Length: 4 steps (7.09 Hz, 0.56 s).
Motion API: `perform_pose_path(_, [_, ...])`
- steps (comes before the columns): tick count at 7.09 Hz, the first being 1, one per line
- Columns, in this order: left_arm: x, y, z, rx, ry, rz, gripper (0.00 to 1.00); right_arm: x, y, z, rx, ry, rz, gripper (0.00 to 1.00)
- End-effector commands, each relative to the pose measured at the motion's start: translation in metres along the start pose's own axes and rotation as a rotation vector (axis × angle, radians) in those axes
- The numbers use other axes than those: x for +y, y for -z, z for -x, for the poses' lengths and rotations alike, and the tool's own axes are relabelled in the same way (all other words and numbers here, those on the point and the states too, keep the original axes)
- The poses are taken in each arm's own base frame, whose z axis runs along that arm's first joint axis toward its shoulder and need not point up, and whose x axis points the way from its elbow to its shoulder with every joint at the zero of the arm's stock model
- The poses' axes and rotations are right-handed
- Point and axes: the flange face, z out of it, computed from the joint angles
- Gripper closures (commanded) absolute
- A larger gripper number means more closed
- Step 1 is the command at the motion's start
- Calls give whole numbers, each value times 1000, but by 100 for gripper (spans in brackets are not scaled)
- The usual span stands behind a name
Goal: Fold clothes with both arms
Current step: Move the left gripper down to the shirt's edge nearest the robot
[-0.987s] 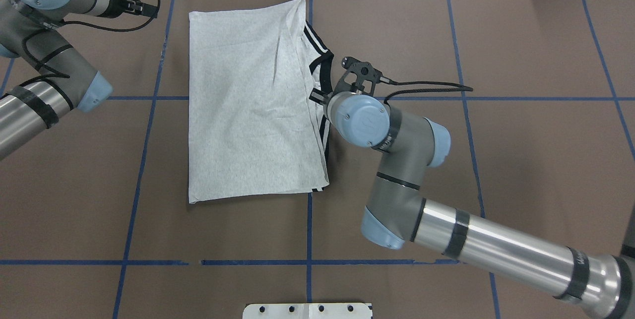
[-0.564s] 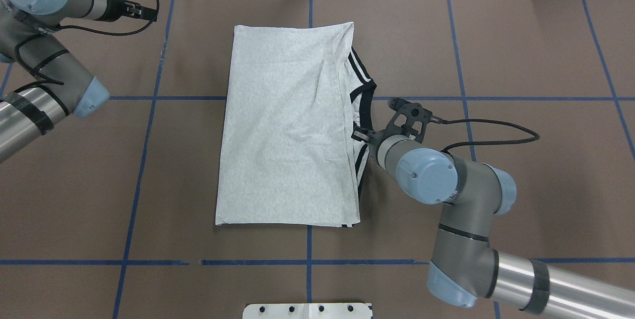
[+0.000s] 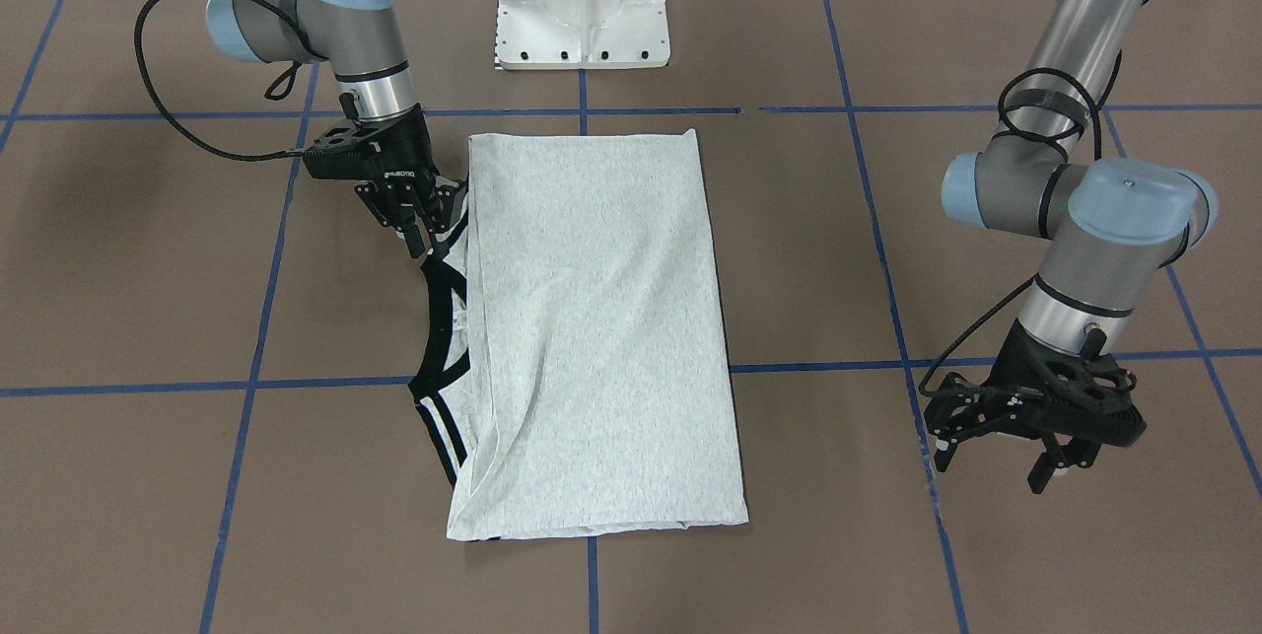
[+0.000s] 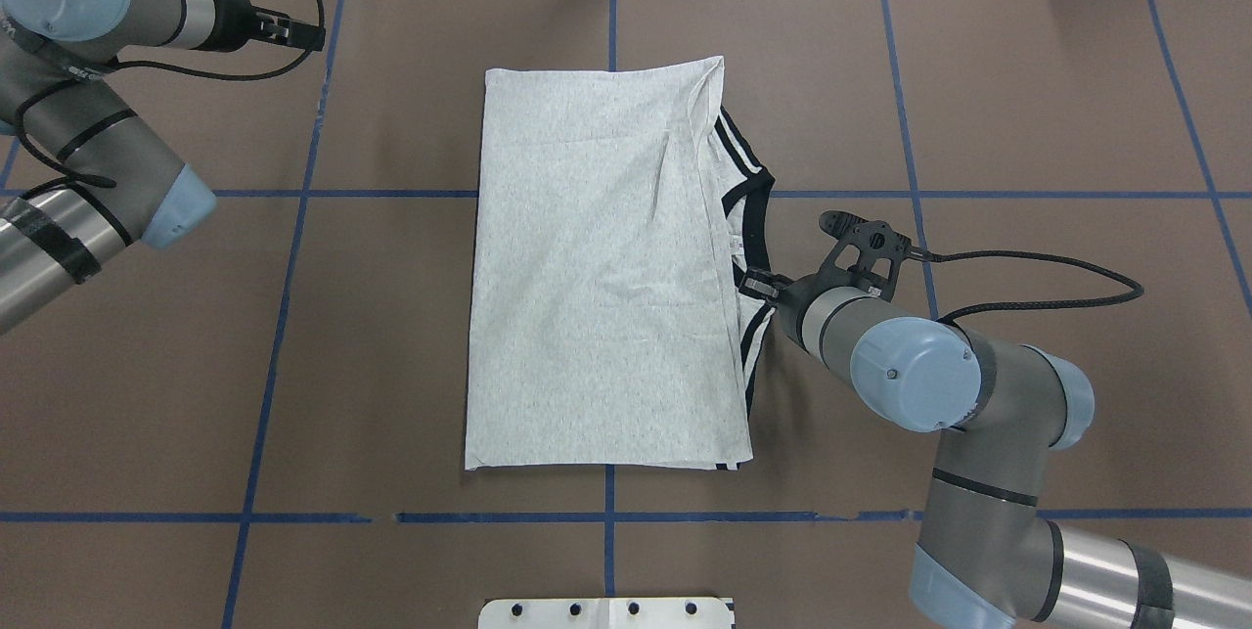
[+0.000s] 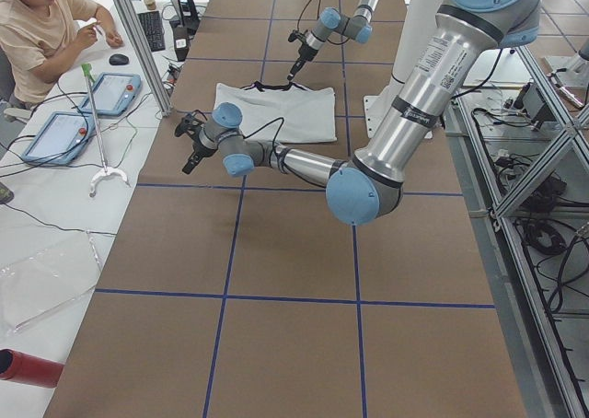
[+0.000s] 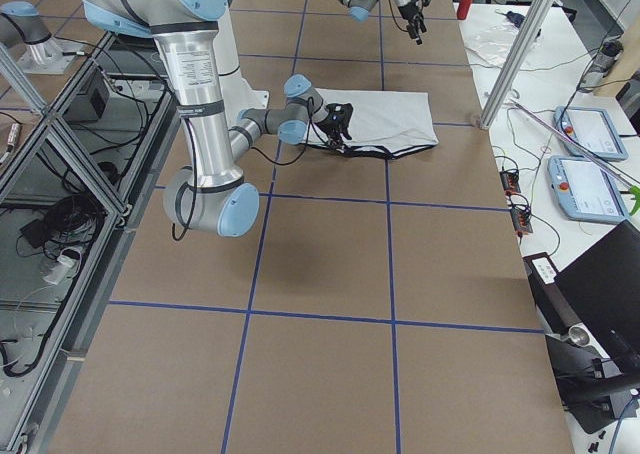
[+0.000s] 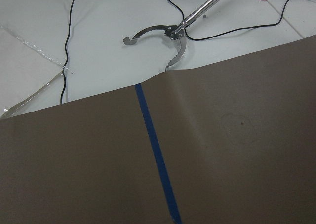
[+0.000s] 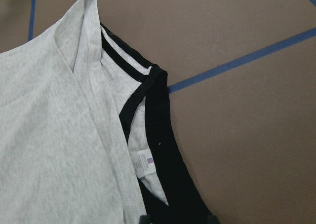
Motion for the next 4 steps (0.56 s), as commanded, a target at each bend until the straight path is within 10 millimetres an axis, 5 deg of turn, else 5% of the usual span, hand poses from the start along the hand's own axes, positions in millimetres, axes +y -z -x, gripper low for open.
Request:
perform_pose_path(1, [34,49,-92,227,68,49,0,-12,26,10,-44,-16,61,0])
perform_pose_path(2, [60,77,-132,316,115,88,0,-14,43,8,-48,-15,80,0])
perform_pose_path(4, [134,128,-171,378,286,174,0,-19,73,-4,-29,-11,90,0])
